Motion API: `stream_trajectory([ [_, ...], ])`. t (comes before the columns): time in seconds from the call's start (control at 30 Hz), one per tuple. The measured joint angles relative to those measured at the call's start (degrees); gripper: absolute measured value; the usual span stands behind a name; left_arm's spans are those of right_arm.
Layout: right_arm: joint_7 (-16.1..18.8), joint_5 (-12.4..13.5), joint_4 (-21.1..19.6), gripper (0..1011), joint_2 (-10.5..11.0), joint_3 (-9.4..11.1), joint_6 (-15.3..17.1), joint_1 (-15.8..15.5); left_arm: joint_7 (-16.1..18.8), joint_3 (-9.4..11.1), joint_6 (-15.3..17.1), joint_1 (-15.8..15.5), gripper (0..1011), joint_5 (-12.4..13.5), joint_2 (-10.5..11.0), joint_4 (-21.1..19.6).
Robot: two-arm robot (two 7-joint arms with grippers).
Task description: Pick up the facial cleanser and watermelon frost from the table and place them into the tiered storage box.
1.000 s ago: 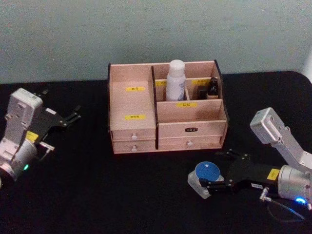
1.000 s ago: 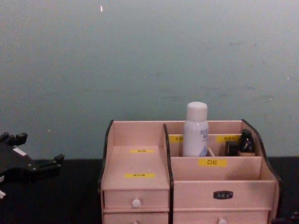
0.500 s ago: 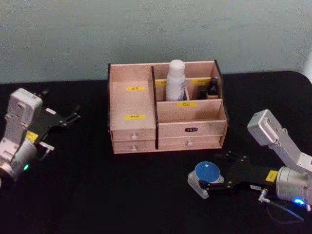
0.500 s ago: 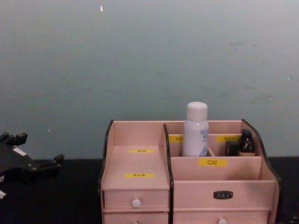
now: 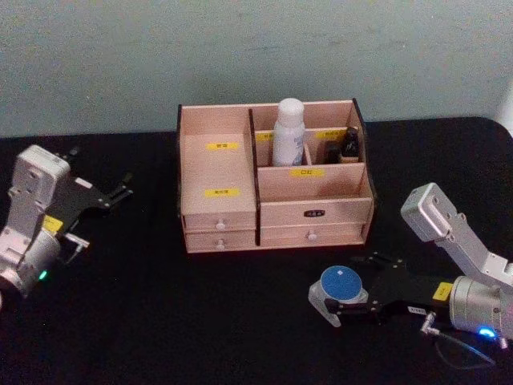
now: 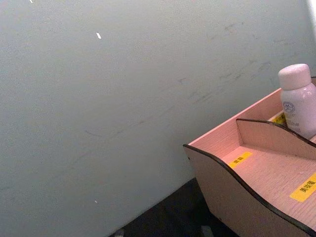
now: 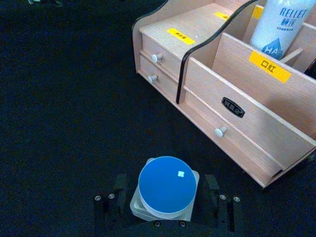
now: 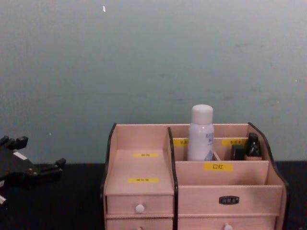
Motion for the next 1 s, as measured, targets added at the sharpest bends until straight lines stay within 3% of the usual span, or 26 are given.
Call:
stream_trajectory([
  [1.0,-0.12,-1.67,0.65,1000,-0.55,-0.97,1.48,0.98,0.0,0.0,0.0,0.0,1001,0.0,0.0,0.0],
])
